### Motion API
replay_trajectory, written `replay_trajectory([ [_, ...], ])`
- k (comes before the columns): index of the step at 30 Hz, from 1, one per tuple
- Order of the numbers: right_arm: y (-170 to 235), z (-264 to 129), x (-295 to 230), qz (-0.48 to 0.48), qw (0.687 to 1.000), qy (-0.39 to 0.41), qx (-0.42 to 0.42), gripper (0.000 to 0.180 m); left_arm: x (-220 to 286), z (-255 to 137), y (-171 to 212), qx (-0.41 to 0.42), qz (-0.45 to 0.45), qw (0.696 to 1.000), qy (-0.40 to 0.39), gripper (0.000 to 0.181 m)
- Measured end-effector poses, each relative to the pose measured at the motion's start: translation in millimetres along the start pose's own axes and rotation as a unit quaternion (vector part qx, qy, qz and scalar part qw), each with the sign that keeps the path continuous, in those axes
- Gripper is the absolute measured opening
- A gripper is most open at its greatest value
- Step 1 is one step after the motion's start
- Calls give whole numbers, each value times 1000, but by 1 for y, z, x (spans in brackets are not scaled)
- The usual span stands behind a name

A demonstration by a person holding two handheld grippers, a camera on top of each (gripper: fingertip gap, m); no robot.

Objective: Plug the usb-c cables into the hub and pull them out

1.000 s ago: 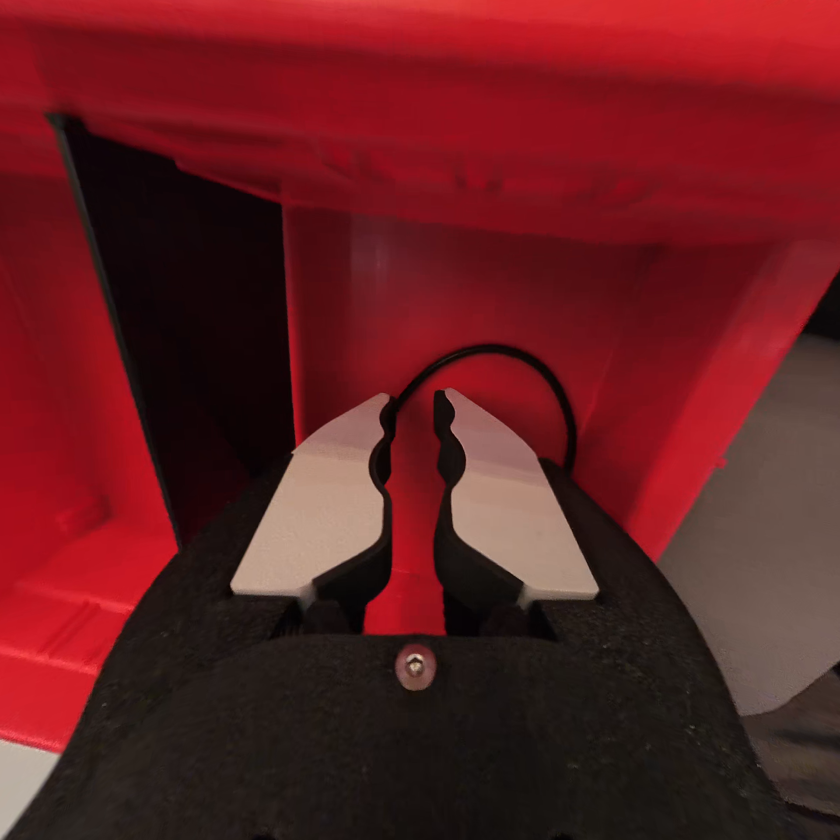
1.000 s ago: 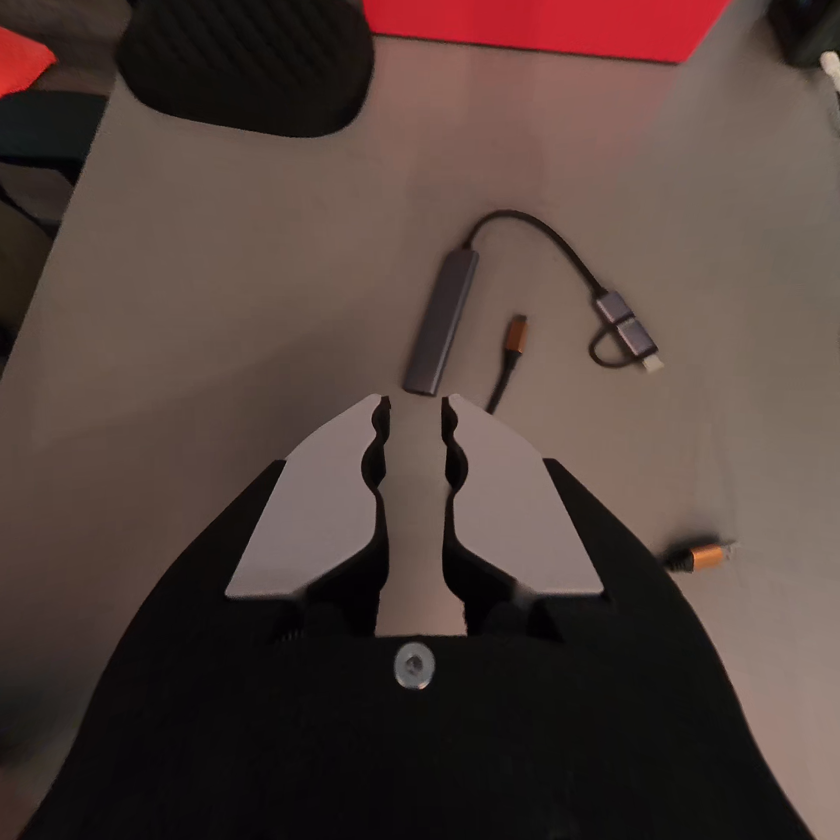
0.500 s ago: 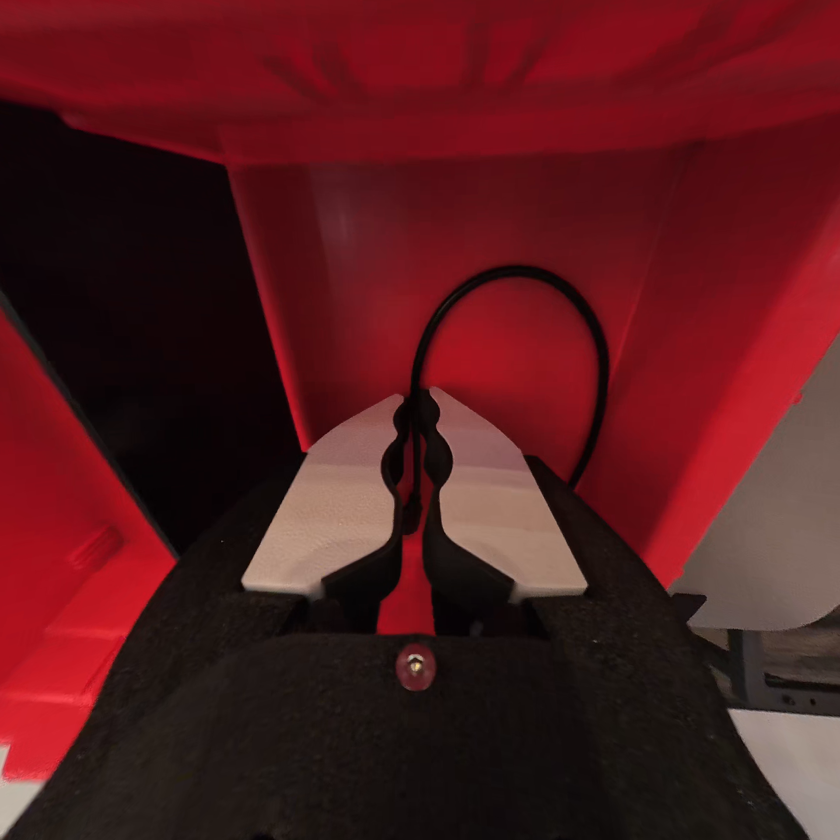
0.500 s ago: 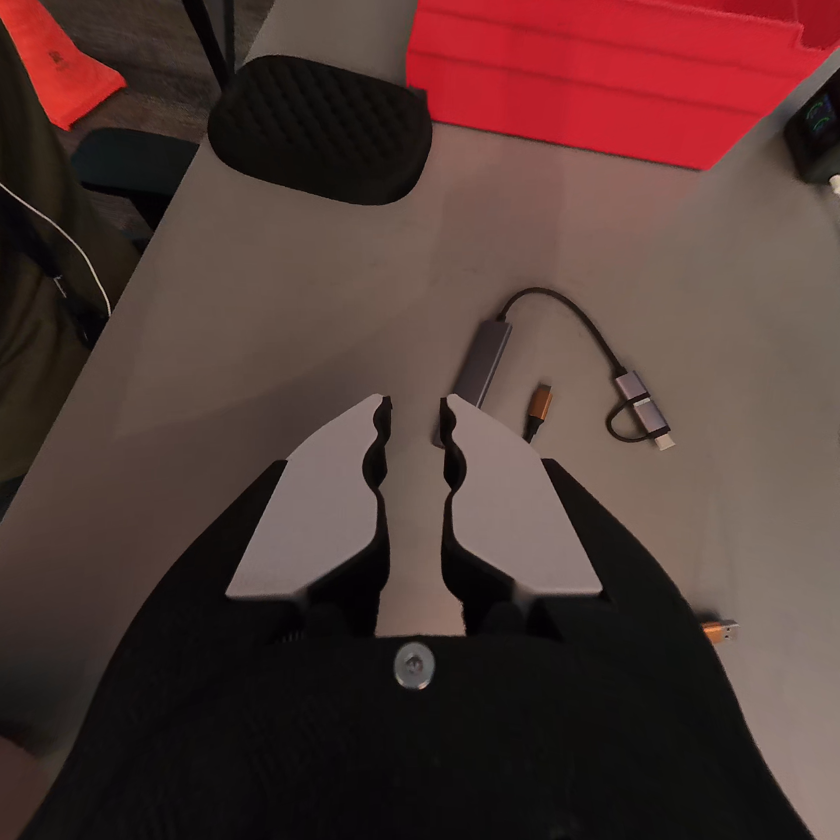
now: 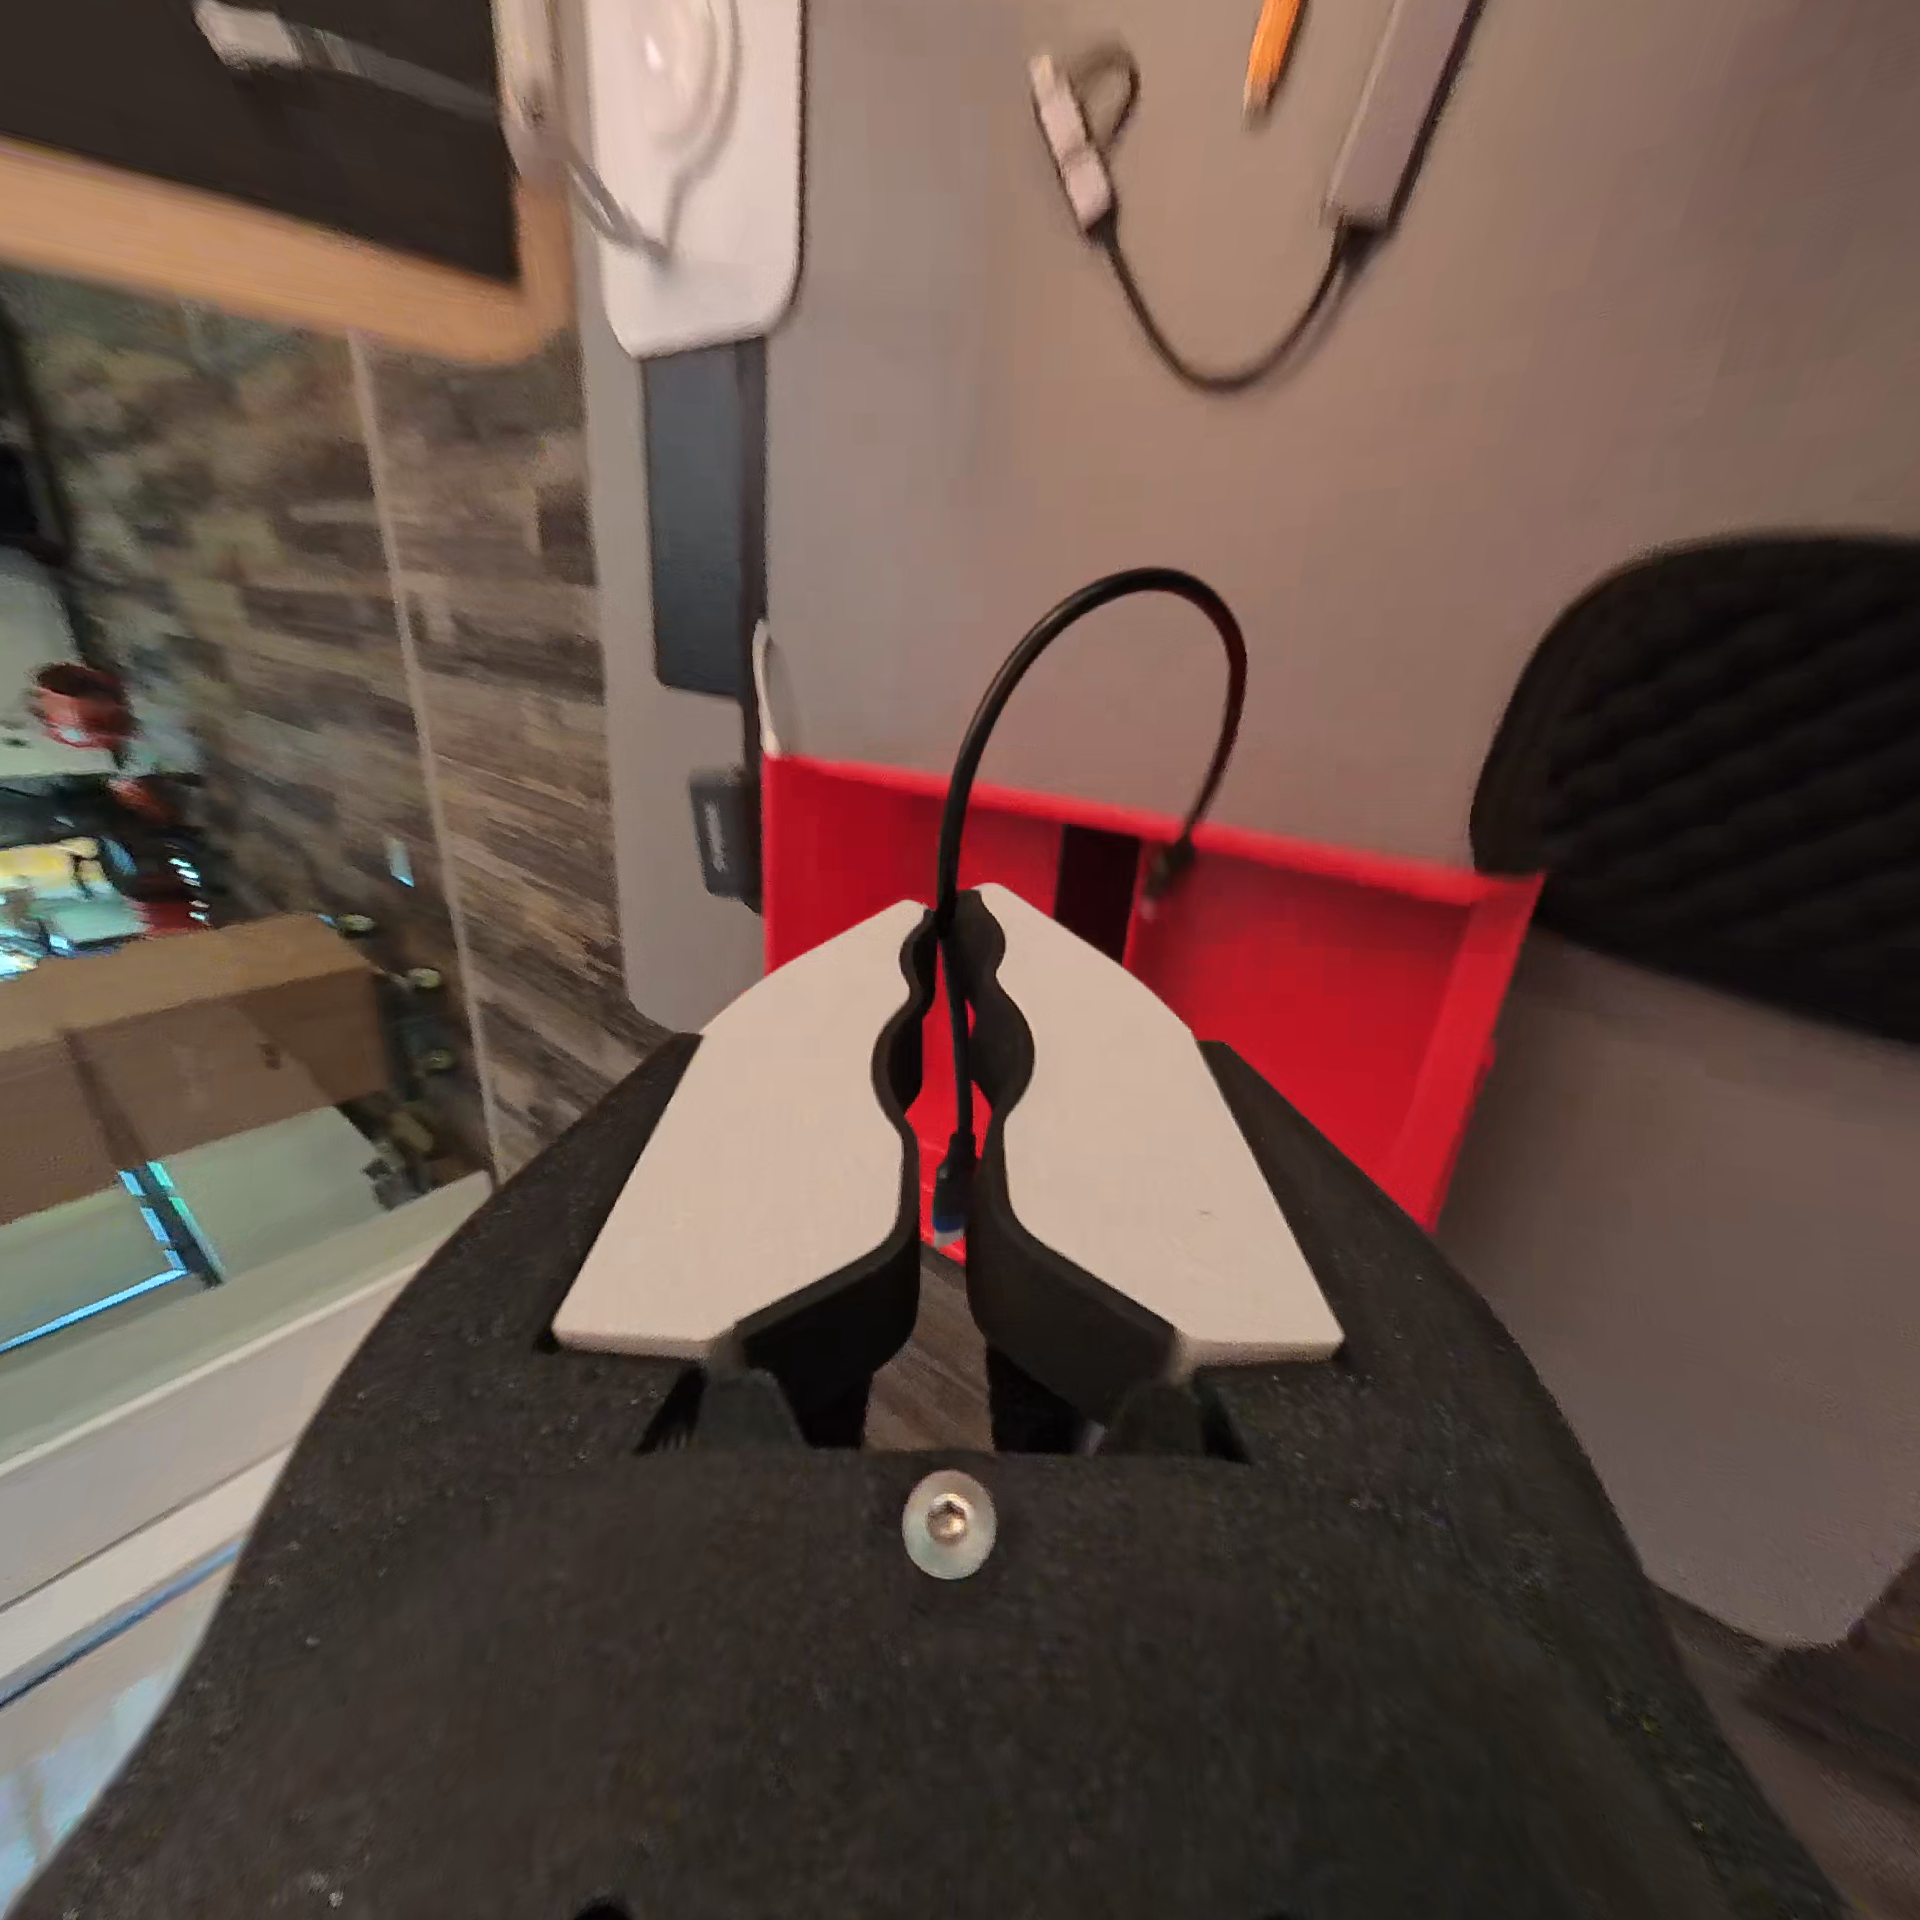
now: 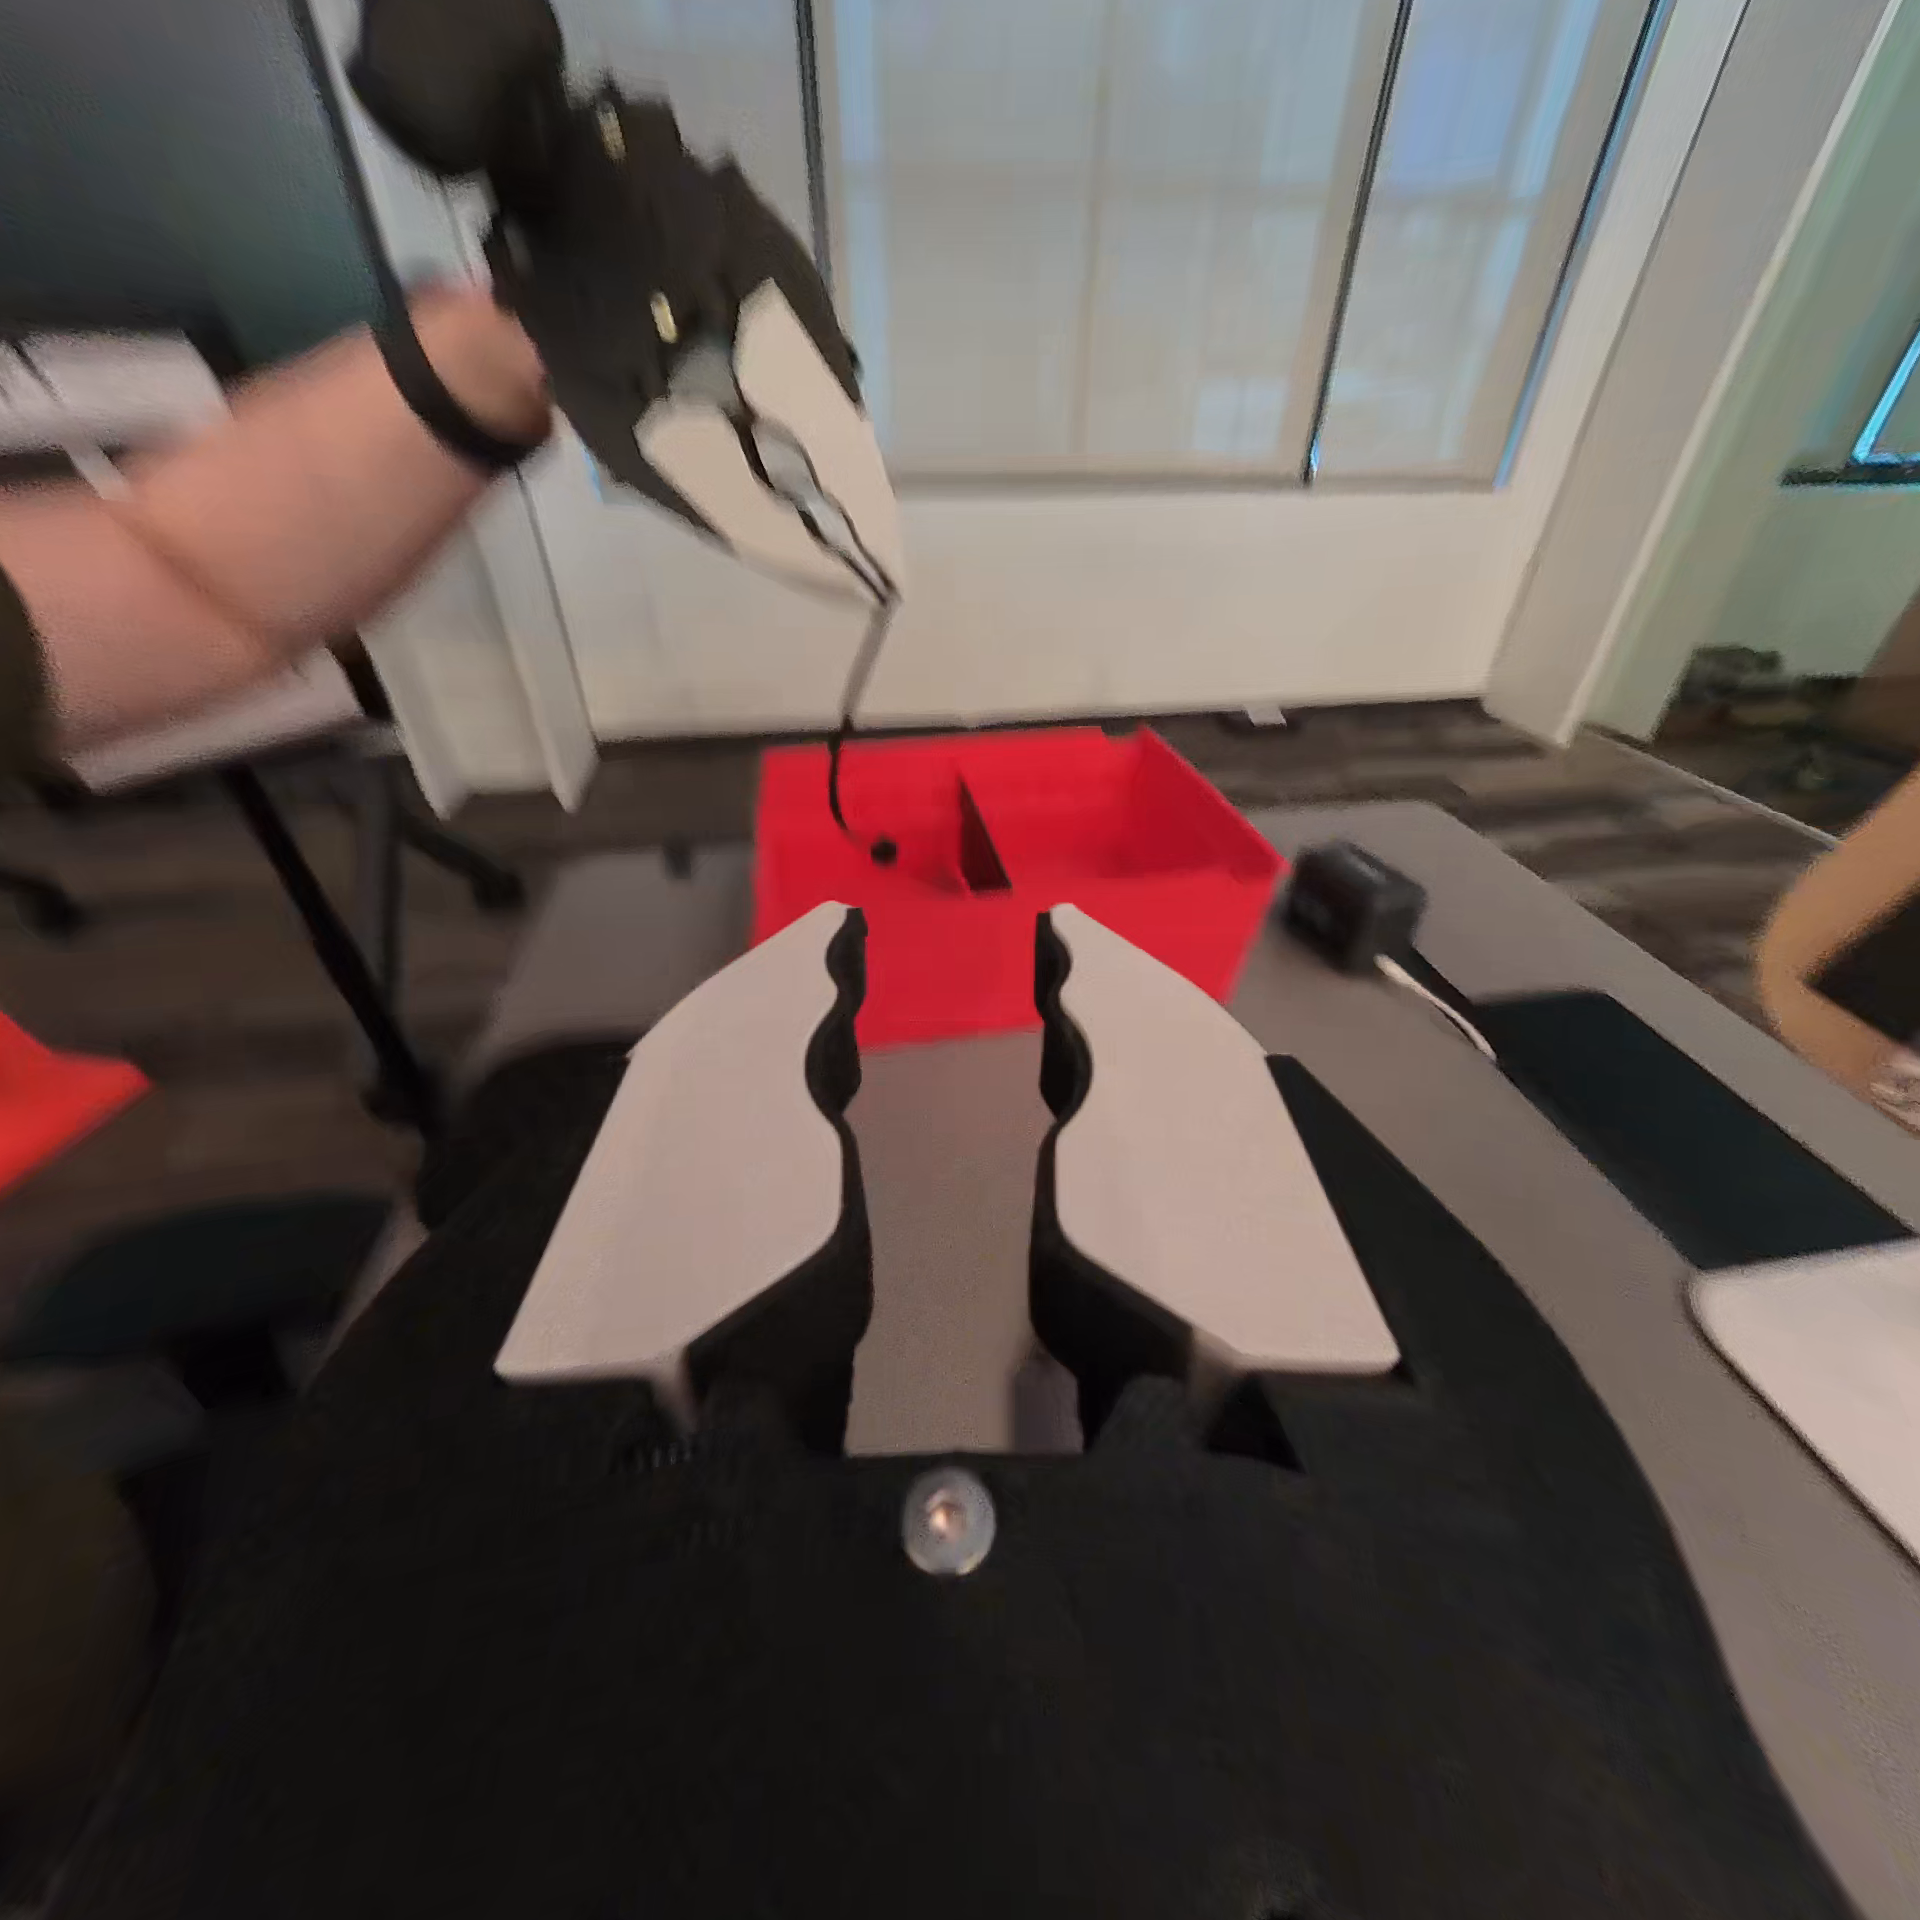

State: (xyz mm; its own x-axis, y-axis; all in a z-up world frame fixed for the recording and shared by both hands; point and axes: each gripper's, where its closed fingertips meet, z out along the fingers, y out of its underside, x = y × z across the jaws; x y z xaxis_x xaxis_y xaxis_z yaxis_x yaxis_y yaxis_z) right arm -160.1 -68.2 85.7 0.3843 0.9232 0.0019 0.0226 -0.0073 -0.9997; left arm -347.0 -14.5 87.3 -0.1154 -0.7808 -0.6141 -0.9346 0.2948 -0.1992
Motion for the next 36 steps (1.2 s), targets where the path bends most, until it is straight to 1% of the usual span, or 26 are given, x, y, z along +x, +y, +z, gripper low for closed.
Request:
replay_trajectory([
  [2, -22, 4, -15, 41, 998, -11, 45, 37, -1, -3, -40, 14, 12, 1000, -12, 3],
  [3, -26, 6, -20, 51, 997, -13, 50, 41, 0, -3, -59, 18, 19, 1000, -16, 3],
  [5, -25, 7, -27, 63, 997, -9, 33, 50, 1, 2, -93, 25, 29, 999, -26, 2],
  [8, -11, -1, -23, 80, 996, 10, -24, 49, 6, 11, -140, 50, 28, 998, -21, 3],
  [9, -6, -7, -19, 86, 995, 12, -44, 30, 12, 15, -156, 67, 22, 998, -4, 3],
  [10, -1, -16, -18, 81, 994, -1, -67, 4, 17, 19, -169, 80, 15, 997, 10, 3],
  [11, 4, -26, -11, 85, 992, 4, -92, 4, 18, 24, -180, 88, 5, 996, 11, 3],
  [13, 25, -55, 8, 104, 978, 28, -176, 4, 21, 31, -196, 114, -25, 993, 17, 3],
  [14, 34, -70, 13, 126, 971, 30, -200, 3, 22, 34, -202, 130, -48, 990, 20, 2],
  [15, 43, -83, 12, 154, 962, 11, -224, 3, 24, 36, -206, 151, -72, 985, 29, 5],
  [17, 56, -105, 8, 195, 945, -27, -260, 3, 31, 44, -208, 189, -119, 973, 56, 7],
  [19, 66, -120, 2, 216, 933, -64, -280, 3, 41, 60, -202, 203, -158, 963, 82, 8],
  [20, 78, -128, 3, 225, 923, -67, -306, 3, 46, 72, -197, 202, -177, 959, 96, 8],
  [22, 112, -140, 15, 255, 894, -45, -365, 3, 58, 98, -190, 201, -214, 948, 123, 9],
  [24, 151, -149, 23, 288, 853, -29, -434, 4, 72, 125, -186, 200, -242, 936, 158, 9],
  [25, 169, -153, 32, 296, 834, -7, -466, 4, 79, 139, -182, 192, -247, 935, 169, 9],
  [27, 202, -160, 46, 292, 797, 32, -527, 4, 95, 167, -171, 162, -237, 940, 186, 14],
  [31, 246, -173, 73, 260, 749, 99, -602, 4, 123, 213, -141, 81, -172, 964, 188, 28],
  [32, 252, -176, 77, 256, 740, 106, -612, 5, 128, 220, -137, 72, -157, 967, 189, 31],
  [34, 250, -173, 82, 260, 751, 109, -596, 5, 136, 229, -133, 64, -132, 971, 191, 37],
  [35, 250, -175, 85, 258, 751, 116, -596, 7, 138, 232, -134, 68, -126, 971, 192, 39],
  [36, 250, -179, 88, 252, 750, 123, -599, 15, 140, 233, -136, 76, -125, 970, 196, 39],
])
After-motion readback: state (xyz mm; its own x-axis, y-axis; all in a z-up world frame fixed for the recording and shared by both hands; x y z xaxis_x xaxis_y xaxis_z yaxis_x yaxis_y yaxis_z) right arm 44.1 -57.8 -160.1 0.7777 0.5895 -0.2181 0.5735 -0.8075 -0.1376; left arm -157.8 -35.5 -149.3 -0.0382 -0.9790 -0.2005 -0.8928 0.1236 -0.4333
